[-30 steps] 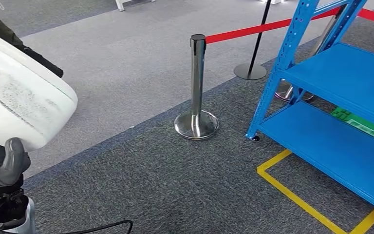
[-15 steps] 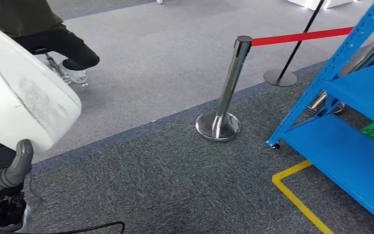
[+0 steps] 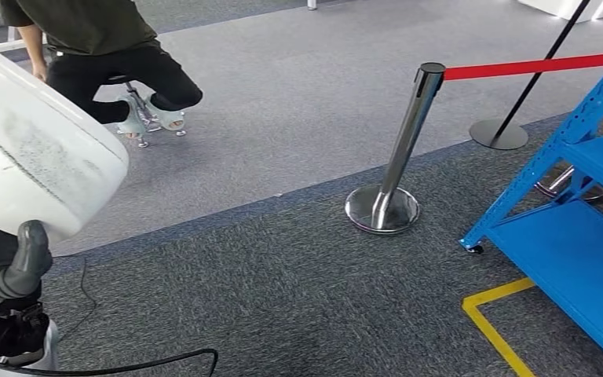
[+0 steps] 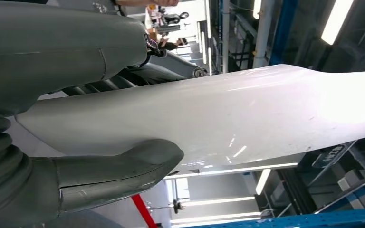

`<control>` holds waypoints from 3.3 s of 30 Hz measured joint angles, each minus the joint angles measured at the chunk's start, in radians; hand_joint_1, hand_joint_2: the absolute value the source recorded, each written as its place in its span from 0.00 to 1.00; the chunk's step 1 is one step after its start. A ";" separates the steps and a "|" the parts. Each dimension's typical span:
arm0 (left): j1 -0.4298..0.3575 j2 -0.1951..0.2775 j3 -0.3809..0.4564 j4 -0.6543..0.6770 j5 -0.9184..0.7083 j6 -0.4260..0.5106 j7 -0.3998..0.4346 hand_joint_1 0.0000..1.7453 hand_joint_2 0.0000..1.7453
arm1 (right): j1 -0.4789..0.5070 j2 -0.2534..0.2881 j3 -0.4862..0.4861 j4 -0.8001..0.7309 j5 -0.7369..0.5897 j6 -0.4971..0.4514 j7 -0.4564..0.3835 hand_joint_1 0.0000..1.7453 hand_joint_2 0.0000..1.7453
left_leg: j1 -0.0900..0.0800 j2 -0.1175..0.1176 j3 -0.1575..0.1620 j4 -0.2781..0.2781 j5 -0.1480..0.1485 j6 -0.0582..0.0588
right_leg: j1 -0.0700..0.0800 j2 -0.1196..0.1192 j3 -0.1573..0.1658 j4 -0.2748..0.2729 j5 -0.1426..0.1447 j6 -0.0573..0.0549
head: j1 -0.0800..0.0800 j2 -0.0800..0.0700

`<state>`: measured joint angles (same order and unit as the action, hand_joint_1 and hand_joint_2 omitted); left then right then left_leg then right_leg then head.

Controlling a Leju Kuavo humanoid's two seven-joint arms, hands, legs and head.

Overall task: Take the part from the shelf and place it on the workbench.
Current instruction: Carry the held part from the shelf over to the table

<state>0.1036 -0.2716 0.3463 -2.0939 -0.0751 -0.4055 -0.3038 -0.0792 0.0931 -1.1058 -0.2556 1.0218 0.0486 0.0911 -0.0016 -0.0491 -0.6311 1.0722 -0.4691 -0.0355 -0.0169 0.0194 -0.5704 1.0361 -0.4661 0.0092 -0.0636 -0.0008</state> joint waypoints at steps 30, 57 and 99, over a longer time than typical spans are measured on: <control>-0.077 -0.025 0.031 0.015 0.051 0.056 0.036 1.00 1.00 | 0.028 0.031 0.092 -0.066 0.231 -0.044 -0.071 0.00 0.00 | 0.002 -0.006 0.014 -0.027 0.016 0.003 | 0.001 0.004 -0.009 0.002 0.007 0.003 | 0.001 0.000; -0.051 -0.038 0.201 -0.039 0.200 0.151 0.022 1.00 1.00 | 0.041 0.043 0.076 -0.126 0.322 -0.142 -0.211 0.00 0.00 | 0.002 -0.053 0.045 -0.082 0.050 0.017 | 0.002 0.034 -0.007 0.005 0.004 0.024 | 0.005 0.000; -0.120 -0.037 0.207 0.005 0.043 0.337 0.043 1.00 1.00 | 0.002 0.045 -0.008 -0.093 0.494 -0.151 -0.116 0.00 0.00 | 0.003 0.070 -0.014 0.030 0.023 0.000 | 0.011 -0.069 -0.015 0.000 0.012 -0.001 | 0.000 0.000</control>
<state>-0.0168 -0.3084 0.5536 -2.0891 -0.0320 -0.0689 -0.2609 -0.0770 0.1383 -1.1140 -0.3484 1.5161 -0.1022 -0.0252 0.0012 0.0205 -0.6455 1.1020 -0.4464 -0.0354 -0.0056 -0.0494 -0.5851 1.0360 -0.4539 0.0084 -0.0633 -0.0008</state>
